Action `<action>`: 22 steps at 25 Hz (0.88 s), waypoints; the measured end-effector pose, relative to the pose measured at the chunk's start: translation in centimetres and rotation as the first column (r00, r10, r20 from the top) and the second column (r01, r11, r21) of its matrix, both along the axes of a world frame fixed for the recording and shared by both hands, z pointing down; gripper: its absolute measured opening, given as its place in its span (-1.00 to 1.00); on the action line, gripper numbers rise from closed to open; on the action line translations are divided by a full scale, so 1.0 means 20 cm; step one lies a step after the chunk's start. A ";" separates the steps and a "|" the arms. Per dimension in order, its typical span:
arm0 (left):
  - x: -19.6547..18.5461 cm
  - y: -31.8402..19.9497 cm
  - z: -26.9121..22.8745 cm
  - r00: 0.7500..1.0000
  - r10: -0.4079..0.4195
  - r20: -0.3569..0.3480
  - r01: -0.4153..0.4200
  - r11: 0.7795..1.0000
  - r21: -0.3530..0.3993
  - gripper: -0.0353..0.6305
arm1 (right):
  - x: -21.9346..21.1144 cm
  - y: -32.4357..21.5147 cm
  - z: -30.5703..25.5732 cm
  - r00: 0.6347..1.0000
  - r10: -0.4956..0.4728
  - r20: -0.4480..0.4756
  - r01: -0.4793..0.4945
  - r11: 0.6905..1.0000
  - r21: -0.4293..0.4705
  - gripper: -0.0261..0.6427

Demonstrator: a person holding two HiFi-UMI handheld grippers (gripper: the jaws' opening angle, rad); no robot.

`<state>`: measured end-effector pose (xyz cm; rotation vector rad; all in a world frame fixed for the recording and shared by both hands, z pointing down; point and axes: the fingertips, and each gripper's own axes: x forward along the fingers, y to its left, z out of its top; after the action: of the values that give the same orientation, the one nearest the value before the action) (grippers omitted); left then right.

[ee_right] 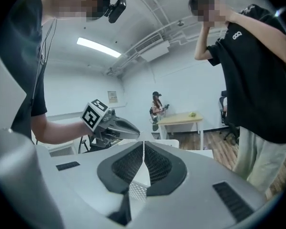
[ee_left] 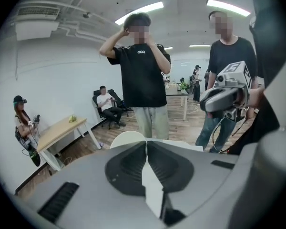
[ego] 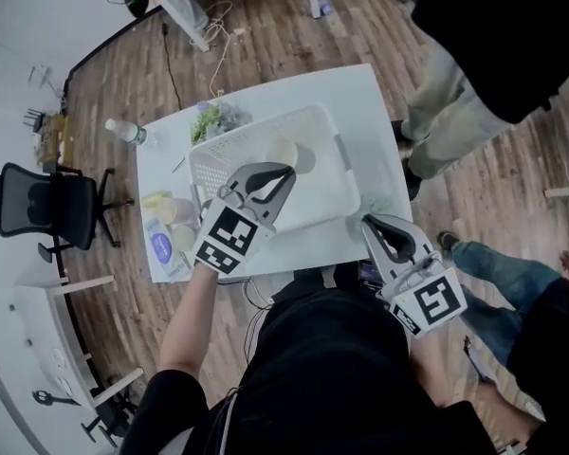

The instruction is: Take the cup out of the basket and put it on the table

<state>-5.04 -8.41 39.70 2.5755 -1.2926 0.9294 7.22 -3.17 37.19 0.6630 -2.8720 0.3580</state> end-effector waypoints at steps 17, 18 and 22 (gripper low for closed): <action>-0.24 0.55 -0.15 0.966 -0.258 -0.005 0.258 0.966 -0.018 -0.84 | -0.74 0.29 0.12 0.887 -0.247 -0.390 0.395 0.844 0.363 -0.21; -0.24 0.57 -0.14 0.965 -0.261 0.005 0.261 0.965 -0.024 -0.84 | -0.78 0.31 0.13 0.879 -0.259 -0.399 0.413 0.833 0.368 -0.20; -0.24 0.63 -0.11 0.964 -0.261 0.042 0.263 0.964 -0.035 -0.84 | -0.92 0.39 0.15 0.858 -0.279 -0.431 0.456 0.800 0.390 -0.19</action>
<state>-9.80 4.20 37.46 2.2922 -1.5599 0.9442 -11.12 4.61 40.28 0.1651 -2.6418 -0.5062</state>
